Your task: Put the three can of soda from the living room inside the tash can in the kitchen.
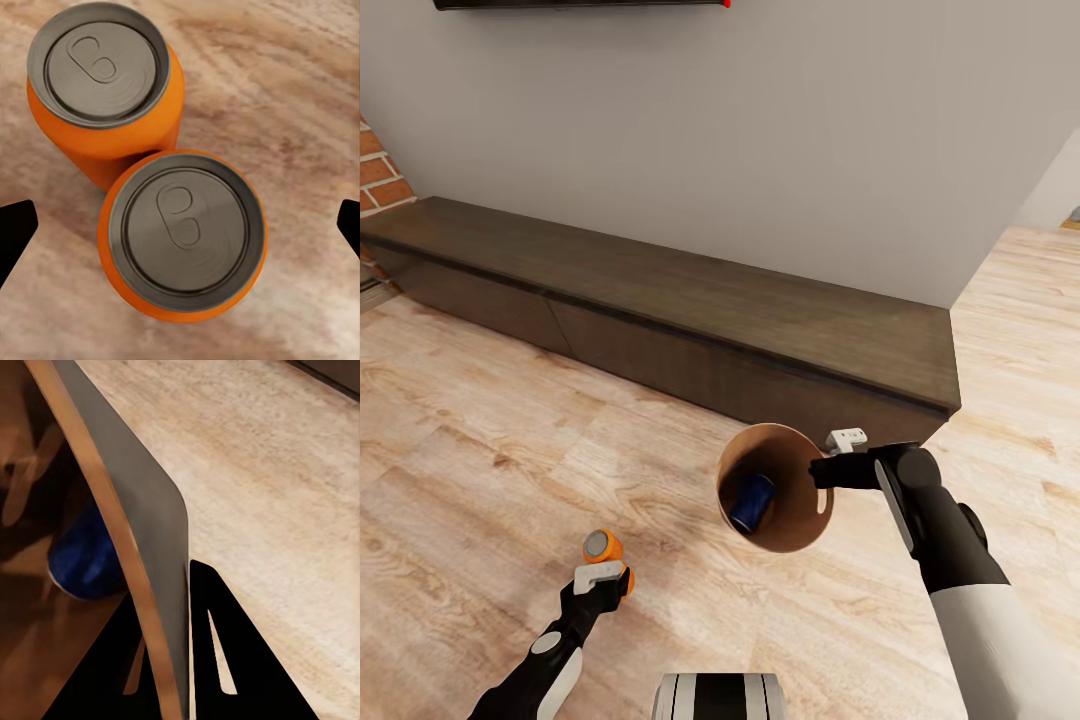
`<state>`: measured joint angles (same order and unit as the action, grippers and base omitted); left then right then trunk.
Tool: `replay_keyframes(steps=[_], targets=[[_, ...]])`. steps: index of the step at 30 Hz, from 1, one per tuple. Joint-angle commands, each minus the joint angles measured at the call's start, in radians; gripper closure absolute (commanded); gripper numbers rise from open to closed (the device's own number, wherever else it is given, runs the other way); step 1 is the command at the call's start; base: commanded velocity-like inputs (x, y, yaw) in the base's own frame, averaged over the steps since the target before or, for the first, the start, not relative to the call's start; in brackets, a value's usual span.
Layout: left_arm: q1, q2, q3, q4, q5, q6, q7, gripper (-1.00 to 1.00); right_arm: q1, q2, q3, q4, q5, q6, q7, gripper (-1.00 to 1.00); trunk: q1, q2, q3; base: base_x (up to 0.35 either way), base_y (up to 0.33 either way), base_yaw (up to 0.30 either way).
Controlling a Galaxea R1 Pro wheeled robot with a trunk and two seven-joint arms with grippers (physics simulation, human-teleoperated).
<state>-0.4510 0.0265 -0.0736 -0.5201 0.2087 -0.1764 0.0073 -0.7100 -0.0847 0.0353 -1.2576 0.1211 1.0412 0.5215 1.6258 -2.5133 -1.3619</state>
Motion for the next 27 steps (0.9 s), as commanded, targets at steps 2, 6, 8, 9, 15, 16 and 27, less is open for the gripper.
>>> replay_keyframes(steps=[2,6,8,9,15,16,27], targets=[[0.0,0.0,0.0,0.0,0.0,0.001,0.0,-1.0,0.0,0.0,0.001,0.0,-0.029,0.006,0.006,1.0,0.0,0.0,0.0,0.015,0.0,0.0],[0.0,0.0,0.0,0.0,0.0,0.002,-0.002,-1.0,0.0,0.0,0.001,0.0,-0.029,0.006,0.006,1.0,0.0,0.0,0.0,0.142,0.0,0.0],[0.0,0.001,0.0,0.0,0.0,0.0,-0.001,-1.0,0.0,0.0,0.001,0.0,-0.029,0.006,0.006,1.0,0.0,0.0,0.0,0.087,0.0,0.0],[0.0,0.001,0.0,0.0,0.0,-0.001,-0.001,-1.0,0.0,0.0,0.001,0.0,-0.029,0.006,0.006,1.0,0.0,0.0,0.0,0.049,0.0,0.0],[0.0,0.001,0.0,-0.001,0.0,-0.001,0.0,-1.0,0.0,0.002,0.003,0.0,-0.029,0.006,0.006,1.0,0.0,0.0,0.0,0.015,0.0,0.0],[0.0,0.001,0.0,-0.001,0.0,-0.002,0.0,-1.0,0.001,0.002,0.003,0.0,-0.029,0.006,0.006,1.0,0.0,0.0,0.0,0.003,0.0,0.0],[0.0,0.0,0.0,0.0,0.0,0.001,-0.001,-1.0,0.006,0.002,0.003,0.0,-0.028,0.006,0.006,1.0,0.004,-0.002,-0.031,0.0,0.0,0.0]])
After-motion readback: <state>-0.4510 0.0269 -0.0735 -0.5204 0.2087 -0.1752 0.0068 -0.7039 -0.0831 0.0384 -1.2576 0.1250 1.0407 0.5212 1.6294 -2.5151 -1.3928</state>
